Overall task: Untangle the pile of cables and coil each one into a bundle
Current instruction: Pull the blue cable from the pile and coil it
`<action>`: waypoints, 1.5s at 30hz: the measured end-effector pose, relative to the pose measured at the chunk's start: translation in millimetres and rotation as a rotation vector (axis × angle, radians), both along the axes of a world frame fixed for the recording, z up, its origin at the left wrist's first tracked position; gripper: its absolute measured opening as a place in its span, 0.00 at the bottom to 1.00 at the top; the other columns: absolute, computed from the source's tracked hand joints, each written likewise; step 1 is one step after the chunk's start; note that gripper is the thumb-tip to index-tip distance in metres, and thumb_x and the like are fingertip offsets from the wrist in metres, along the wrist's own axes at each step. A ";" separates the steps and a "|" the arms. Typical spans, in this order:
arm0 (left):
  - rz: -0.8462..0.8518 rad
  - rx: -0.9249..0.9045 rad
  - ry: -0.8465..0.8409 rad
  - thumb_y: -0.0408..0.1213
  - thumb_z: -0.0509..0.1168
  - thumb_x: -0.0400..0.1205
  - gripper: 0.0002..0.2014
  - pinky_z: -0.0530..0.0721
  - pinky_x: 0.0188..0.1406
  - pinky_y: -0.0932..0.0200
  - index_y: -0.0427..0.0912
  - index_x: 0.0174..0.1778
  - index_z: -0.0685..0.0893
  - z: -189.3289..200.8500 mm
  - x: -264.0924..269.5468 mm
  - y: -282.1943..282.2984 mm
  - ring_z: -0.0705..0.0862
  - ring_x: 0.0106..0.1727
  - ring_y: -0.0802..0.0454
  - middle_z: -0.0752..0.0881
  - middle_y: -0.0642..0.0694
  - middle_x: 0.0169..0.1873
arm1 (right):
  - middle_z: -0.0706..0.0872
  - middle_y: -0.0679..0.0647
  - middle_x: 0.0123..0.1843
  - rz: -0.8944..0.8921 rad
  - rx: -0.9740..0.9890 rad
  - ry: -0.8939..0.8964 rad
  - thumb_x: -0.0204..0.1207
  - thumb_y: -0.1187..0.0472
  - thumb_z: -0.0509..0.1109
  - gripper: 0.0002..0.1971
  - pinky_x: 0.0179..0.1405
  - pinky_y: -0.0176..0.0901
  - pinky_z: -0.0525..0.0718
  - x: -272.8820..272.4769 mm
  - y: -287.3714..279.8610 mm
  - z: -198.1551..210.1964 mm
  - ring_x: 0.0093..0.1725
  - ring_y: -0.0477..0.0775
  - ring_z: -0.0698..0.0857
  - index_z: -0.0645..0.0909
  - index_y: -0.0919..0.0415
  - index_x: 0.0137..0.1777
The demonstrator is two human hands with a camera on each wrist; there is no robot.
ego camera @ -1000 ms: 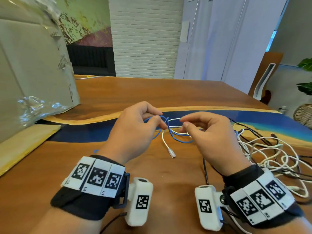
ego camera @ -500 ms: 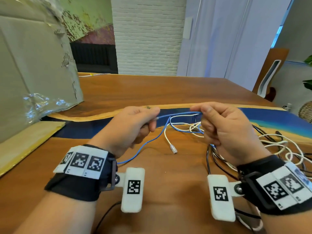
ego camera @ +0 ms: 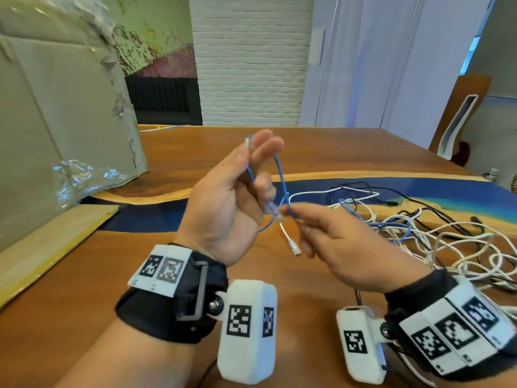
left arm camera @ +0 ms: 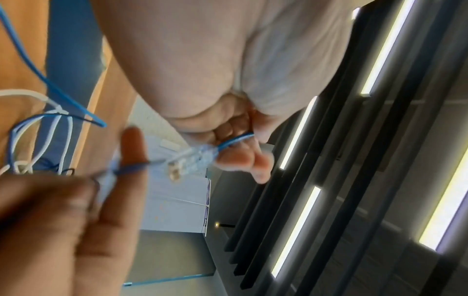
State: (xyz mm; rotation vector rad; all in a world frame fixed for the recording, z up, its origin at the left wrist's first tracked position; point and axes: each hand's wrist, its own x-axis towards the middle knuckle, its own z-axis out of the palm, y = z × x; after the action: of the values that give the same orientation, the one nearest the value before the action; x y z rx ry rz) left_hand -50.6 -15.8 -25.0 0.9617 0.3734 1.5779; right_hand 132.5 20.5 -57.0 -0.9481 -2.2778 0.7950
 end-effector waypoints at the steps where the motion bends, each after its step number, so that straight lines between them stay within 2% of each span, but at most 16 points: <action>1: 0.024 0.014 -0.035 0.40 0.55 0.89 0.15 0.86 0.42 0.64 0.45 0.65 0.84 -2.5 1.2 1.2 0.87 0.37 0.58 0.92 0.51 0.54 | 0.84 0.48 0.32 0.036 -0.003 -0.117 0.89 0.67 0.57 0.23 0.42 0.43 0.81 -2.3 -2.6 -1.0 0.34 0.46 0.80 0.84 0.39 0.69; 3: 0.070 0.037 0.000 0.39 0.54 0.90 0.15 0.86 0.65 0.52 0.49 0.65 0.84 -5.7 3.7 2.2 0.90 0.57 0.50 0.91 0.53 0.60 | 0.87 0.50 0.33 0.106 -0.060 -0.258 0.85 0.70 0.56 0.28 0.48 0.47 0.84 -6.3 -7.2 -1.6 0.37 0.51 0.83 0.85 0.39 0.70; 5: 0.138 0.045 0.137 0.36 0.54 0.91 0.14 0.79 0.71 0.47 0.49 0.63 0.84 -8.0 4.7 5.2 0.89 0.62 0.47 0.91 0.52 0.58 | 0.82 0.50 0.27 0.125 -0.128 -0.209 0.85 0.71 0.55 0.26 0.38 0.47 0.81 -10.1 -11.5 -0.2 0.30 0.50 0.79 0.87 0.45 0.67; 9: 0.371 0.087 0.760 0.28 0.57 0.91 0.13 0.83 0.42 0.63 0.40 0.60 0.87 -15.0 2.6 6.0 0.88 0.37 0.49 0.90 0.44 0.41 | 0.73 0.43 0.21 0.072 -0.233 0.123 0.87 0.68 0.62 0.14 0.27 0.34 0.68 -0.2 -10.1 7.5 0.23 0.41 0.70 0.91 0.62 0.52; 11: 0.292 0.045 1.012 0.29 0.58 0.91 0.13 0.80 0.31 0.63 0.37 0.59 0.88 -17.8 4.2 3.3 0.80 0.27 0.53 0.84 0.46 0.31 | 0.86 0.41 0.27 0.075 -0.192 0.175 0.86 0.64 0.69 0.10 0.38 0.30 0.76 12.6 -8.1 16.8 0.31 0.36 0.82 0.92 0.65 0.48; 14: 0.145 -0.058 1.176 0.37 0.59 0.91 0.15 0.71 0.31 0.53 0.40 0.48 0.90 -19.5 3.9 2.3 0.68 0.25 0.52 0.72 0.48 0.23 | 0.95 0.49 0.44 0.003 -0.068 0.182 0.79 0.63 0.77 0.04 0.59 0.43 0.85 23.8 -2.4 22.3 0.53 0.42 0.91 0.94 0.58 0.45; 19: 0.009 -0.138 1.019 0.43 0.54 0.93 0.21 0.54 0.22 0.56 0.34 0.51 0.90 -18.8 -0.5 1.3 0.55 0.24 0.51 0.62 0.48 0.23 | 0.91 0.56 0.34 -0.151 -0.033 0.367 0.74 0.64 0.81 0.02 0.38 0.33 0.81 24.7 8.0 12.4 0.36 0.44 0.85 0.92 0.60 0.41; 23: -0.111 -0.163 0.892 0.39 0.57 0.92 0.18 0.49 0.22 0.57 0.32 0.51 0.89 -19.7 -7.5 0.1 0.51 0.24 0.52 0.61 0.48 0.22 | 0.88 0.58 0.32 -0.220 0.002 0.449 0.71 0.59 0.83 0.03 0.34 0.42 0.79 30.0 15.3 11.6 0.33 0.50 0.81 0.93 0.57 0.39; 26: -0.156 -0.177 0.765 0.39 0.56 0.92 0.17 0.50 0.19 0.61 0.36 0.49 0.88 -18.1 -3.6 -3.8 0.52 0.20 0.56 0.59 0.51 0.21 | 0.90 0.60 0.34 -0.189 -0.020 0.445 0.74 0.55 0.78 0.05 0.36 0.41 0.82 28.6 14.6 10.2 0.33 0.50 0.83 0.94 0.55 0.45; 29: -0.106 -0.167 0.485 0.37 0.53 0.91 0.17 0.52 0.17 0.65 0.34 0.56 0.86 -13.2 6.3 -4.1 0.52 0.19 0.59 0.60 0.52 0.21 | 0.83 0.58 0.27 -0.113 -0.117 0.308 0.87 0.57 0.68 0.11 0.24 0.34 0.71 23.6 12.2 7.8 0.23 0.46 0.71 0.92 0.49 0.60; 33: -0.003 -0.123 0.178 0.34 0.50 0.92 0.14 0.63 0.17 0.65 0.32 0.63 0.80 -10.1 20.7 -2.3 0.60 0.18 0.59 0.72 0.49 0.25 | 0.90 0.58 0.33 0.017 -0.289 0.171 0.92 0.58 0.59 0.16 0.17 0.38 0.69 12.7 3.8 6.8 0.16 0.54 0.70 0.84 0.45 0.70; 37: 0.054 -0.139 -0.058 0.34 0.49 0.93 0.10 0.89 0.35 0.55 0.37 0.62 0.74 -7.7 27.7 -2.3 0.86 0.29 0.49 0.84 0.45 0.33 | 0.93 0.59 0.38 0.113 -0.305 -0.045 0.93 0.57 0.57 0.11 0.27 0.52 0.81 -0.1 -9.8 6.0 0.22 0.59 0.79 0.82 0.51 0.57; 39: 0.132 -0.139 -0.042 0.34 0.49 0.94 0.08 0.91 0.50 0.45 0.38 0.63 0.72 -10.2 24.8 1.4 0.92 0.39 0.41 0.90 0.43 0.39 | 0.92 0.57 0.35 0.164 -0.295 -0.113 0.92 0.58 0.58 0.11 0.30 0.56 0.81 -6.9 -15.8 3.3 0.24 0.57 0.80 0.83 0.55 0.56; 41: 0.212 -0.130 0.134 0.33 0.49 0.94 0.08 0.89 0.53 0.41 0.38 0.65 0.70 -13.3 23.1 3.7 0.93 0.43 0.38 0.92 0.43 0.45 | 0.87 0.55 0.29 0.161 -0.269 -0.127 0.91 0.58 0.61 0.11 0.31 0.49 0.82 -8.2 -17.2 1.4 0.26 0.53 0.80 0.86 0.57 0.58; 43: 0.273 -0.087 0.366 0.33 0.50 0.94 0.07 0.87 0.44 0.45 0.40 0.64 0.70 -16.7 25.6 3.5 0.93 0.42 0.39 0.92 0.43 0.49 | 0.87 0.54 0.28 0.124 -0.230 -0.121 0.88 0.57 0.66 0.10 0.35 0.40 0.81 -3.5 -15.0 2.9 0.29 0.50 0.82 0.90 0.55 0.53; 45: 0.303 -0.046 0.552 0.33 0.51 0.94 0.05 0.84 0.29 0.57 0.44 0.61 0.71 -20.7 26.9 3.0 0.91 0.36 0.42 0.92 0.45 0.51 | 0.89 0.52 0.27 0.110 -0.198 -0.087 0.85 0.58 0.71 0.11 0.41 0.44 0.86 0.9 -12.8 5.5 0.39 0.50 0.90 0.91 0.58 0.43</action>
State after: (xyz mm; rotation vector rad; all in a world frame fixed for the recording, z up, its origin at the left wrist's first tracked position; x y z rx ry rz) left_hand -23.7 -12.8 -45.7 1.3490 0.9727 1.5405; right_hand 133.3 7.7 -51.5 -0.9672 -2.3764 1.0624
